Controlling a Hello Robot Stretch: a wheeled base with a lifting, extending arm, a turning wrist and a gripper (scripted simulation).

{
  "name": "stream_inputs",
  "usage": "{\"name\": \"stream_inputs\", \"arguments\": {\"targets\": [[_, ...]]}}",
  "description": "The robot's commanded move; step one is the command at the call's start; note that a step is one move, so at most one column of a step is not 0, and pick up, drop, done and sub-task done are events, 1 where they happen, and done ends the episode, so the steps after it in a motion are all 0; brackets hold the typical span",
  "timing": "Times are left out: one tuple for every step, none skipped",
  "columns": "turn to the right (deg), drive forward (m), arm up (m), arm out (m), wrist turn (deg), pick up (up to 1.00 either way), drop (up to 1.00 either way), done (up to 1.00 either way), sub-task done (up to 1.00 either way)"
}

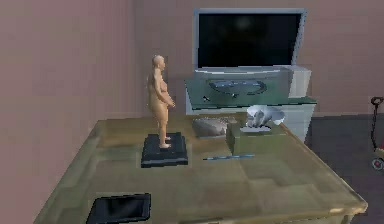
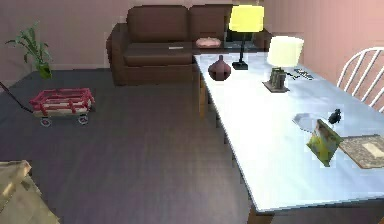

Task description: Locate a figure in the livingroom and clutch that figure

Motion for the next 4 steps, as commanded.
{"name": "stream_inputs", "arguments": {"targets": [[33.0, 0.00, 0.00, 0.00, 0.0, 0.00, 0.00, 0.00, 0.00], [0.0, 0.15, 0.00, 0.00, 0.0, 0.00, 0.00, 0.00, 0.00], [-45.0, 0.00, 0.00, 0.00, 0.0, 0.00, 0.00, 0.00, 0.00], [-45.0, 0.00, 0.00, 0.00, 0.0, 0.00, 0.00, 0.00, 0.00]]}}
